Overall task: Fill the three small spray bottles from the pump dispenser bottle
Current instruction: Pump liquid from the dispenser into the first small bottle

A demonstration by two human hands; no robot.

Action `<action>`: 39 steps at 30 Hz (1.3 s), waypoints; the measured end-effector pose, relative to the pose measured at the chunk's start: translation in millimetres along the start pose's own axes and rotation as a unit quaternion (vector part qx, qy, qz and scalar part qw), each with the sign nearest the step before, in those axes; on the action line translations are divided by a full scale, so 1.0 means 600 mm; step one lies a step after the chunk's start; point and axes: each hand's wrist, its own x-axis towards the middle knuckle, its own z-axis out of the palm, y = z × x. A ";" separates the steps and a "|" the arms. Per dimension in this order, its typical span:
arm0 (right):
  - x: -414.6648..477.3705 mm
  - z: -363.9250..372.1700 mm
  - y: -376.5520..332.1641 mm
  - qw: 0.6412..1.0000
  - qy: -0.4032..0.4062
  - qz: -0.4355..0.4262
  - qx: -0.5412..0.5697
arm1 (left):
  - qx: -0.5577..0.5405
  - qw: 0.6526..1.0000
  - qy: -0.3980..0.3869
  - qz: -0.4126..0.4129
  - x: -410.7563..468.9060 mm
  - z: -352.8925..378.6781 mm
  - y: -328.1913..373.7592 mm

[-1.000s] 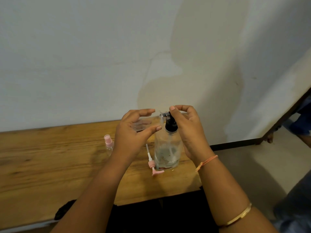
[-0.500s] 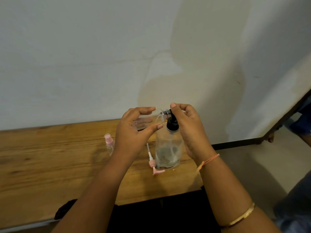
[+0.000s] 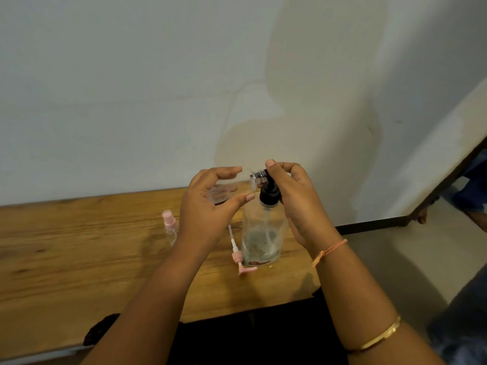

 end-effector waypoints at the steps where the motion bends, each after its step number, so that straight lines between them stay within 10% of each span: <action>1: 0.000 0.000 0.000 1.000 -0.001 0.002 0.004 | 0.001 1.000 0.000 0.001 0.000 0.000 0.000; 39: -0.006 0.010 0.000 0.999 0.023 -0.026 -0.010 | -0.061 0.996 0.016 -0.057 -0.011 0.016 -0.003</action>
